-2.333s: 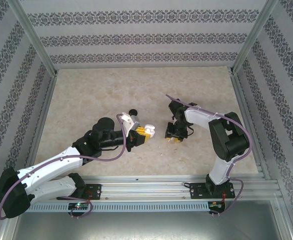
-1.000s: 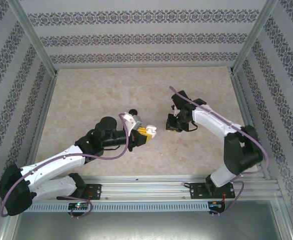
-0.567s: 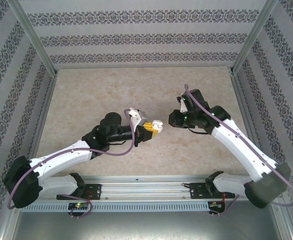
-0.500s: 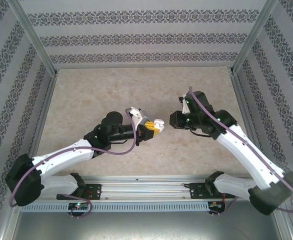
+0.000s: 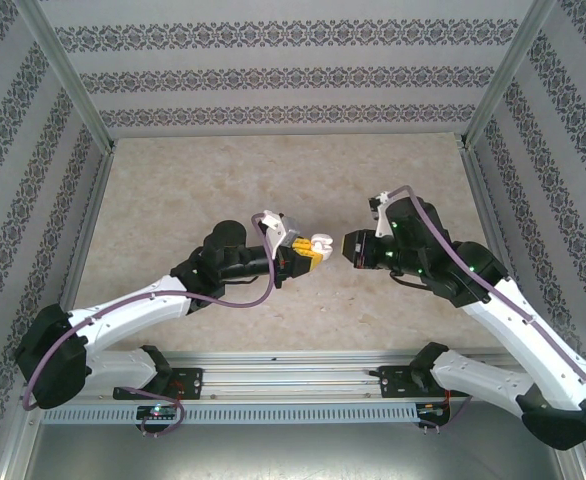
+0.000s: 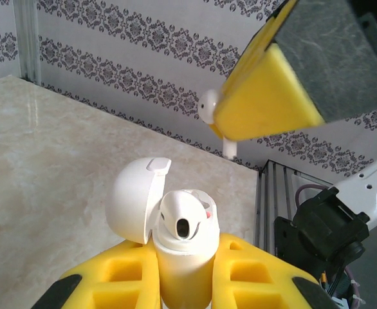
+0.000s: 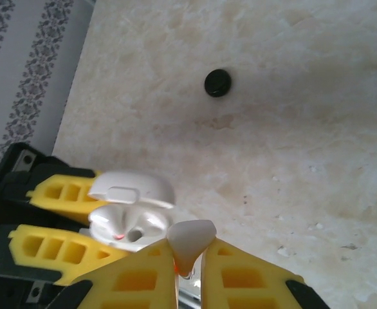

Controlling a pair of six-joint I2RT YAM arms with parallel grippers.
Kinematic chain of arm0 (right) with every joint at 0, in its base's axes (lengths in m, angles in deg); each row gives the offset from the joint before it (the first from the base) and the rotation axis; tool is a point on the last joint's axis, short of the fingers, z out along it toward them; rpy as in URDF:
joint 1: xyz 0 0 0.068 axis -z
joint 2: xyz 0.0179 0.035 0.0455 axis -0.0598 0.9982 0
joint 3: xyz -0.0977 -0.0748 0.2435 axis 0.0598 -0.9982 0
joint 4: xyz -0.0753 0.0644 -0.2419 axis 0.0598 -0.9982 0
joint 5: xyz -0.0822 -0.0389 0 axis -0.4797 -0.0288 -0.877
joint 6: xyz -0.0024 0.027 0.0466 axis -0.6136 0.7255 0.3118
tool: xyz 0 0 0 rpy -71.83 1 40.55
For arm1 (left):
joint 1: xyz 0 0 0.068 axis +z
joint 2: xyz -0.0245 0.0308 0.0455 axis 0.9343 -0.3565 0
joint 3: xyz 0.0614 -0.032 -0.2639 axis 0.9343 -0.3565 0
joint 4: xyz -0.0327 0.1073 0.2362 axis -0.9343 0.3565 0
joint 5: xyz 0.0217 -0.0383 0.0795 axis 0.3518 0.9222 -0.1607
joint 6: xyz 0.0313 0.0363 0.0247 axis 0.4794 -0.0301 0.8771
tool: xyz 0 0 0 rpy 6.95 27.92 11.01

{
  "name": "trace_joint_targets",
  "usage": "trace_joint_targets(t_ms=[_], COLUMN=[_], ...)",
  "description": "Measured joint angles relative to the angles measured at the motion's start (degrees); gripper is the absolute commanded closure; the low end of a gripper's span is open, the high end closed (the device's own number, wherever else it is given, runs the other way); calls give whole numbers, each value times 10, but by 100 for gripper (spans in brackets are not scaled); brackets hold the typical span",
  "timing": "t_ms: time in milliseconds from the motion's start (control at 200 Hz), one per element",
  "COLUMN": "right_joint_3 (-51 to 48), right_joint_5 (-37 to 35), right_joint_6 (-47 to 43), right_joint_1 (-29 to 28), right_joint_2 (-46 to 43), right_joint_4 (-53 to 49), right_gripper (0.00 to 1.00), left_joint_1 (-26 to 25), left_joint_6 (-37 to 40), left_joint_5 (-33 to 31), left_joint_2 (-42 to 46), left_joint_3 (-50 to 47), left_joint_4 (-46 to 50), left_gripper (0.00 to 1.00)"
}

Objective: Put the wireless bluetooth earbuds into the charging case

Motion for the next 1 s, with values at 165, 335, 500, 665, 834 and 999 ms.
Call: trace_joint_targets(t_ms=[165,335,500,665,834,999], right_joint_3=[14,28,31,31,31,31], right_joint_5=[-11,-22,-34,-43,-44,-47], right_joint_6=[14,18,25,28,31,38], right_joint_1=[-38,-52,-55,-55,-55,-61], right_joint_2=[13,31,40,42,54,57], right_joint_4=[10,12,16,21,26,32], right_gripper=[87,87,87,87,87,87], left_joint_1=[0,0,0,0,0,0], left_joint_6=[0,0,0,0,-1,-3], left_joint_5=[0,0,0,0,-3,-5], left_joint_2=[7,13,14,19,25,32], left_joint_3=[0,0,0,-5,-13,-19], left_joint_4=[0,0,-1,-12,-18,-17], left_gripper=[100,100,100,100,100,100])
